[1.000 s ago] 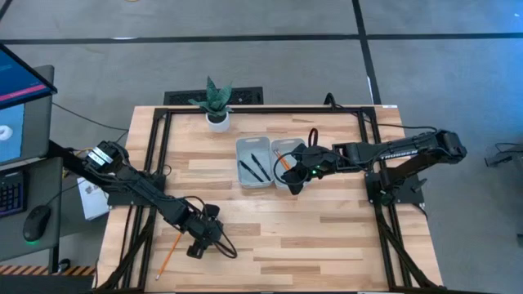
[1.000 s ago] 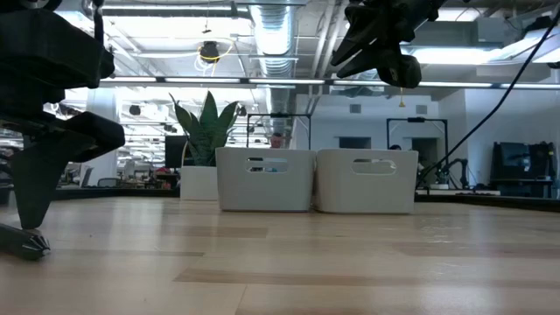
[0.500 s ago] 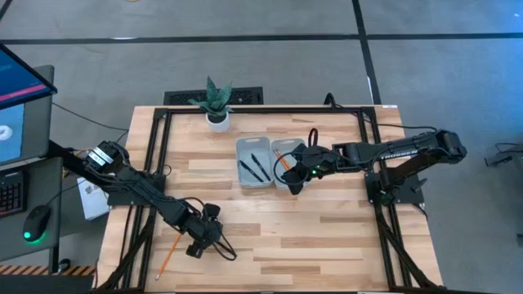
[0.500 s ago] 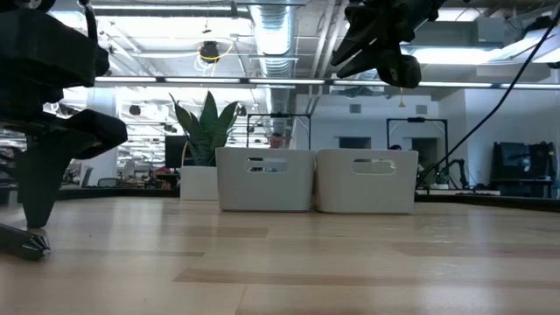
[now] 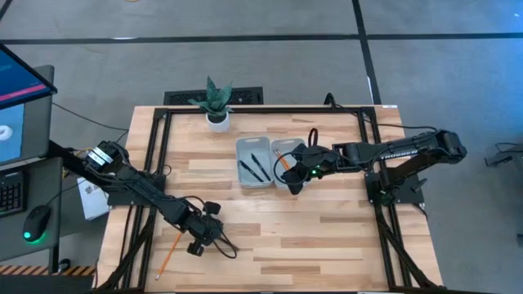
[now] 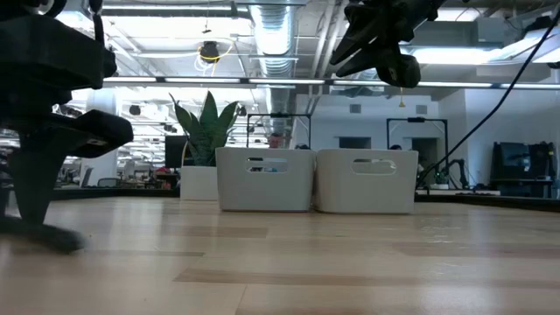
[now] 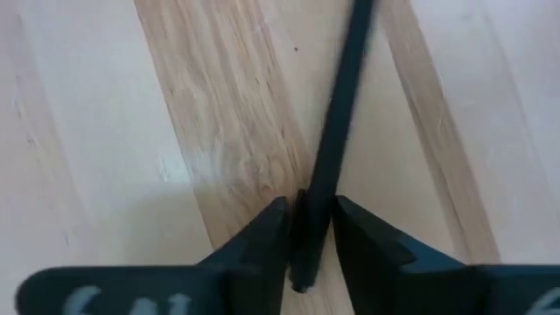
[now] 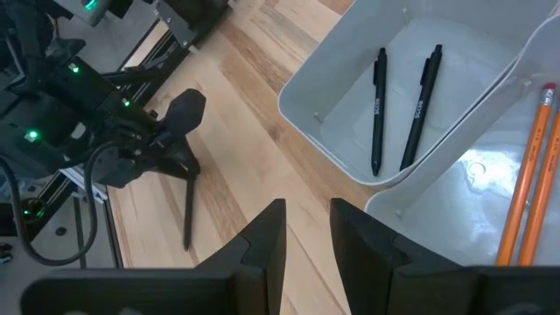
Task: Sort pens & pencils
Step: Put the black pen into the left gray bin
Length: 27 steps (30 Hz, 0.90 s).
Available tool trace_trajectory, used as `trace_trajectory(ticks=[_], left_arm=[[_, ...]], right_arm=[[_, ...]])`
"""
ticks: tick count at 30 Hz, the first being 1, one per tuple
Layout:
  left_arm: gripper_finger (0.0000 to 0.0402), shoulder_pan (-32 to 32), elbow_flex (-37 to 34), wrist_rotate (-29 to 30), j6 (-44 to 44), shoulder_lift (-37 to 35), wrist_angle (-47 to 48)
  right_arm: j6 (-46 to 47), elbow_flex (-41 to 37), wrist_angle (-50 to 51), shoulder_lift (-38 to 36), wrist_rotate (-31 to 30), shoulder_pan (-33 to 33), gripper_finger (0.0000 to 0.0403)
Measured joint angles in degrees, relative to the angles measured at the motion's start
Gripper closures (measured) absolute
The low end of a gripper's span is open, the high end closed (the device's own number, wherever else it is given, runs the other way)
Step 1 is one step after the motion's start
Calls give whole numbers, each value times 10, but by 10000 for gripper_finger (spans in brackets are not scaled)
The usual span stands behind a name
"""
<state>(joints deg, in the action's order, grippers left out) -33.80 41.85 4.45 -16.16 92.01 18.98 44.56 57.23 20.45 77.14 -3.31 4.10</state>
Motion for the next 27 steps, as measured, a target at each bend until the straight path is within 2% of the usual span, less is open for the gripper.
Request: trace_trajectory(ticks=[11,27], left_arm=[[366,0,0,10,3,0,-1],[358,5,21,8,14,2,2]], right_arm=[[0,0,0,0,0,0,290],[0,0,0,0,0,0,290]])
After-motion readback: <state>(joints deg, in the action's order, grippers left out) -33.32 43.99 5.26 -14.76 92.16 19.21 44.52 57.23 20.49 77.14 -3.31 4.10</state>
